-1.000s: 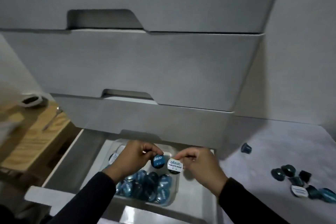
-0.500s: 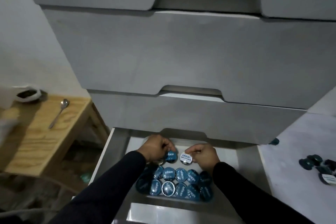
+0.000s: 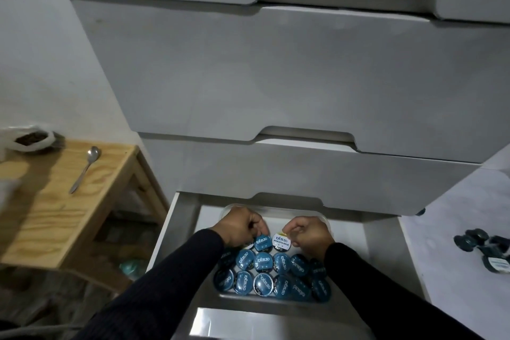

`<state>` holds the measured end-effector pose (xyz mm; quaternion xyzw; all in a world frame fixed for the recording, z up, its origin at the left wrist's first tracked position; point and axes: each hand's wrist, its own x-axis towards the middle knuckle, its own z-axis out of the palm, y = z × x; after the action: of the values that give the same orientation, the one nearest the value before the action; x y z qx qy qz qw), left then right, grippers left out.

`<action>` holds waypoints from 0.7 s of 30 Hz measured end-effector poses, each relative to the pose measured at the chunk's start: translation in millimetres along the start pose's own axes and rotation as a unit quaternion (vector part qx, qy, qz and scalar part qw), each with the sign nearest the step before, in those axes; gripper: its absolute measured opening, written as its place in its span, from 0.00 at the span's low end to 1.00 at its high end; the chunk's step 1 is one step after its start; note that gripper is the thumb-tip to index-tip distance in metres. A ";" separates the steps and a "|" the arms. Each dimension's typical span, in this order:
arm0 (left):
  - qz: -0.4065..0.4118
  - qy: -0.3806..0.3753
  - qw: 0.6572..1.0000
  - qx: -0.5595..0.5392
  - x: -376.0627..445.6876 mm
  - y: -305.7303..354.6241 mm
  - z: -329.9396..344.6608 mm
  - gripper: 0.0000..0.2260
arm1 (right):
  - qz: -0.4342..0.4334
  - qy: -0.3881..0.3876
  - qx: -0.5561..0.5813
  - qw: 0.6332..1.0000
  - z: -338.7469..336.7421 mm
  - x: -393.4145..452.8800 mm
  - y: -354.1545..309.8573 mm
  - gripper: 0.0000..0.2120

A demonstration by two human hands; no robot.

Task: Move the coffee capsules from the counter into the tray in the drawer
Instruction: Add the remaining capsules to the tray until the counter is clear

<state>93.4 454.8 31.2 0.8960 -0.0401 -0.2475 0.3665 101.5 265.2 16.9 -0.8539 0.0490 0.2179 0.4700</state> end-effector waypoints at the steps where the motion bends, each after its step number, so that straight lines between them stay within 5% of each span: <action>1: 0.001 0.000 1.000 0.002 -0.7 0.0 -0.4 0.11 | 0.000 -0.009 0.000 1.000 0.0 -0.4 -0.3 0.15; 10: 0.004 0.040 0.999 0.008 -14.2 11.0 0.5 0.09 | -0.048 -0.008 -0.134 0.990 0.2 -8.4 -6.2 0.12; 21: -0.021 0.265 0.934 0.237 -69.6 46.2 31.8 0.13 | -0.222 0.083 -0.372 0.897 14.0 -53.9 -20.8 0.19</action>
<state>22.6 418.5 72.0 0.9906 0.0201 0.0079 0.1350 54.4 281.7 49.3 -0.9702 -0.1877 0.0388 0.1481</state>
